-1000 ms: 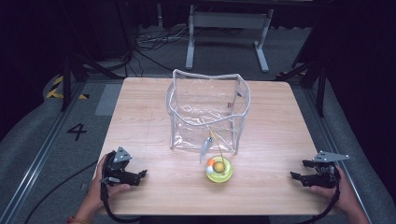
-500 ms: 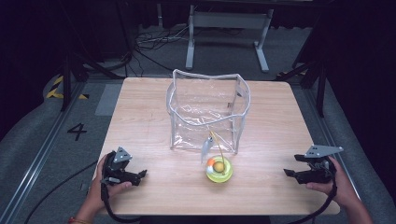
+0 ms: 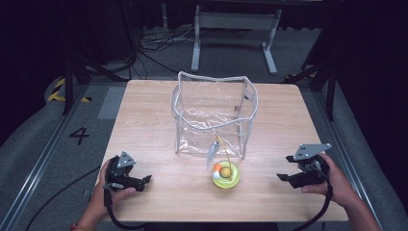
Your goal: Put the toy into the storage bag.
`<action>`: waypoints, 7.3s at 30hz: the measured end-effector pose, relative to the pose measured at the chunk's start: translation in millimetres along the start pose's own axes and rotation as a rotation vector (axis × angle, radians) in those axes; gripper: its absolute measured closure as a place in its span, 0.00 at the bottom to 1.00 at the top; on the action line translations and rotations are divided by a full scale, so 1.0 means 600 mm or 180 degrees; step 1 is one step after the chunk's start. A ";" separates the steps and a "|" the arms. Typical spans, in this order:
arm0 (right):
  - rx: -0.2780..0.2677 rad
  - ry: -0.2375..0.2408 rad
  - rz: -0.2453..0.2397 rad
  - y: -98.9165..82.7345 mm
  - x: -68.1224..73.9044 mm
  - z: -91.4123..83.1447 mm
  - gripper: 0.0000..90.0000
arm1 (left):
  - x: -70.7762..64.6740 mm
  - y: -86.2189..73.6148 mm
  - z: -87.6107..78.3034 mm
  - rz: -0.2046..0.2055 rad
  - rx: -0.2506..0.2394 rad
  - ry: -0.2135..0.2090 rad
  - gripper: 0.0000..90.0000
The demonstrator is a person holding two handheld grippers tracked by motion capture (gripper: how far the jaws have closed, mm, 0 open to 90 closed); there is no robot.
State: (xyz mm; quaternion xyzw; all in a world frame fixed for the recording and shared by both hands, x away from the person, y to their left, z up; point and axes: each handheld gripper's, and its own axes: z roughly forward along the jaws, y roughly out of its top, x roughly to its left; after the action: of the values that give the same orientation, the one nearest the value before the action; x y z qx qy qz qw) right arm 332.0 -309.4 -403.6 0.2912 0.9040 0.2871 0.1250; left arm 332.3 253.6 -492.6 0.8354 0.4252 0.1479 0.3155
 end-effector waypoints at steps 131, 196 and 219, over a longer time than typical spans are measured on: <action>0.0789 -0.0183 -0.0506 0.247 -0.072 -0.125 0.98 | 0.002 0.000 0.000 0.0025 -0.0007 -0.0026 0.01; 0.0328 -0.0521 -0.0635 0.494 -0.100 -0.243 0.98 | 0.002 0.000 0.000 0.0020 -0.0004 -0.0030 0.01; 0.0227 -0.0300 -0.0788 0.558 -0.065 -0.166 0.98 | 0.002 0.000 0.000 0.0019 -0.0003 -0.0030 0.01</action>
State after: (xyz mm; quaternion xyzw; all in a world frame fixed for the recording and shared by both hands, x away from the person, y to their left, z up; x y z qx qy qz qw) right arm 476.5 -154.2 -123.0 0.1949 0.9358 0.2232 0.1913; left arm 332.8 254.5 -492.6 0.8372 0.4211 0.1451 0.3175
